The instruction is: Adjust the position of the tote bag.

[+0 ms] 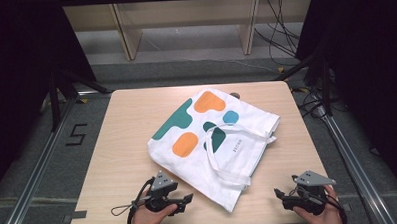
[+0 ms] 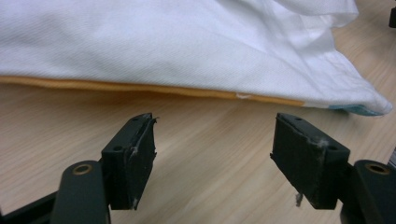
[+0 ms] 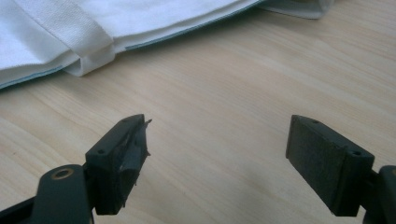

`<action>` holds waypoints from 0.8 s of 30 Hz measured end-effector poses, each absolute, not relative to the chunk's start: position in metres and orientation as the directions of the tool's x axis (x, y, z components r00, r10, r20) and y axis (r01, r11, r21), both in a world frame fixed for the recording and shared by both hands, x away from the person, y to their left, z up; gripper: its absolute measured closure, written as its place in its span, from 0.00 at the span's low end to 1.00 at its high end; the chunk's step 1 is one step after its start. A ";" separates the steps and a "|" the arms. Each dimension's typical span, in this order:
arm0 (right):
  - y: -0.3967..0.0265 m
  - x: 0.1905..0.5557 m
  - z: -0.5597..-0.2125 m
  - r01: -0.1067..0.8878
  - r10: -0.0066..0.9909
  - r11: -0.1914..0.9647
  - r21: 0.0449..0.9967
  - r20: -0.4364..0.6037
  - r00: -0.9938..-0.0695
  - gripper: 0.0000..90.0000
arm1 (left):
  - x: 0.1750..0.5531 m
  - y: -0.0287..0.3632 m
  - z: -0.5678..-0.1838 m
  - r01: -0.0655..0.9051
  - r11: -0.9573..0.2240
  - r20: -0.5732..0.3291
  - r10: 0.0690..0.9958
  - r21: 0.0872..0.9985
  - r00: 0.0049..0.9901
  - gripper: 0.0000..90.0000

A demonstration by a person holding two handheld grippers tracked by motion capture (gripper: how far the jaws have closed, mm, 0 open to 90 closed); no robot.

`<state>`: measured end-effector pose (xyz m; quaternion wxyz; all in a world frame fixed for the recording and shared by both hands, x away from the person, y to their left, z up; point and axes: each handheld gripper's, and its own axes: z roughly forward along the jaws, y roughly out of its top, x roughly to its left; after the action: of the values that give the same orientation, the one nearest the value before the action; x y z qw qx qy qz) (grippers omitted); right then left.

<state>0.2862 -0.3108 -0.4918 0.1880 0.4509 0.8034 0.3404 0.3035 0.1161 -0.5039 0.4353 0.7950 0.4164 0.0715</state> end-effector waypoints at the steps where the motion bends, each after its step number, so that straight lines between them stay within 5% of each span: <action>1: -0.312 0.287 -0.492 0.593 0.847 0.367 0.717 0.006 -0.531 0.24 | 0.304 0.113 -0.505 0.607 -0.254 -0.266 0.725 0.753 0.635 0.33; 21: -0.312 0.288 -0.493 0.552 0.846 0.384 0.740 -0.042 -0.532 0.24 | 0.328 0.092 -0.509 0.651 -0.222 -0.354 0.692 0.726 0.630 0.28; 24: -0.312 0.287 -0.493 0.549 0.851 0.386 0.741 -0.055 -0.522 0.24 | 0.331 0.094 -0.508 0.648 -0.193 -0.369 0.688 0.737 0.624 0.38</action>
<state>0.2875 -0.3116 -0.4929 0.2204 0.4361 0.8026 0.3421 0.3313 0.0942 -0.5080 0.4651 0.7720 0.4328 0.0218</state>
